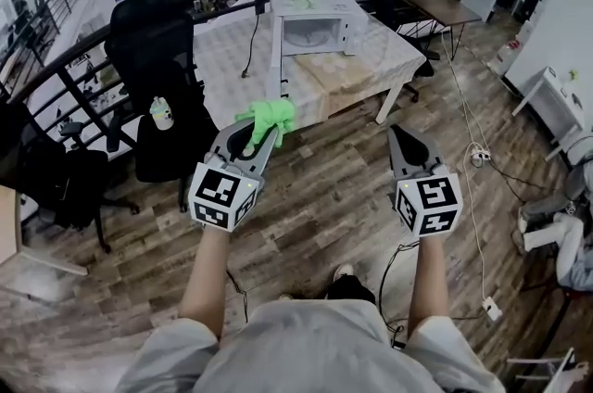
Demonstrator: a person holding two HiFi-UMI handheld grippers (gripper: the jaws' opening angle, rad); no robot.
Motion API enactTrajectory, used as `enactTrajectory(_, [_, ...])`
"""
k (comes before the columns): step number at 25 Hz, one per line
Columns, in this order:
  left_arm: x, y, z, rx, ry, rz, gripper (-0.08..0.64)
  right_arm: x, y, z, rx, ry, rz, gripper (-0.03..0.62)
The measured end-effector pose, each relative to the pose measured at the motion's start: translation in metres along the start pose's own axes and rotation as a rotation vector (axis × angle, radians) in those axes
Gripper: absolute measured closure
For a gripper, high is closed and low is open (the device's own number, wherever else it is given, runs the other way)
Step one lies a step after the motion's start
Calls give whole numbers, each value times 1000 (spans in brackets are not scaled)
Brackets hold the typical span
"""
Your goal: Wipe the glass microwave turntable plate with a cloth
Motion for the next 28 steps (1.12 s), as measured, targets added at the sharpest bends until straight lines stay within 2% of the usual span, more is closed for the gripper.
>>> enactTrajectory(3, [10,-7,9,5,7,-5,466,-10,-9,9,-8,-18,46,578])
enactTrajectory(8, [18,-12,45,15,4,4,466,-34,-28,41,33,-38,9,578])
enactTrajectory(11, [26,-16,79,20,27,8,466,-60,-39,73,30,-25,7,578])
enactTrajectory(15, [38,-19,141,26,65,-10,466,-106,-47,116,15,13,3,578])
enactTrajectory(20, [38,-13,232,37,81,-20,466,-176,-56,167,3,119,41,578])
enactTrajectory(28, [35,-4,347,73,119,-10,466,-282,-71,236,-6,182,49,578])
Point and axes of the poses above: the fingertips, and each gripper's own axes: z forward along the fingers, x to its left, y out of its top, the point moved 6 cm from there along -z, backward along the fingers, and after that the axes turned 2 degrees about -y, right-handed, at the moved point
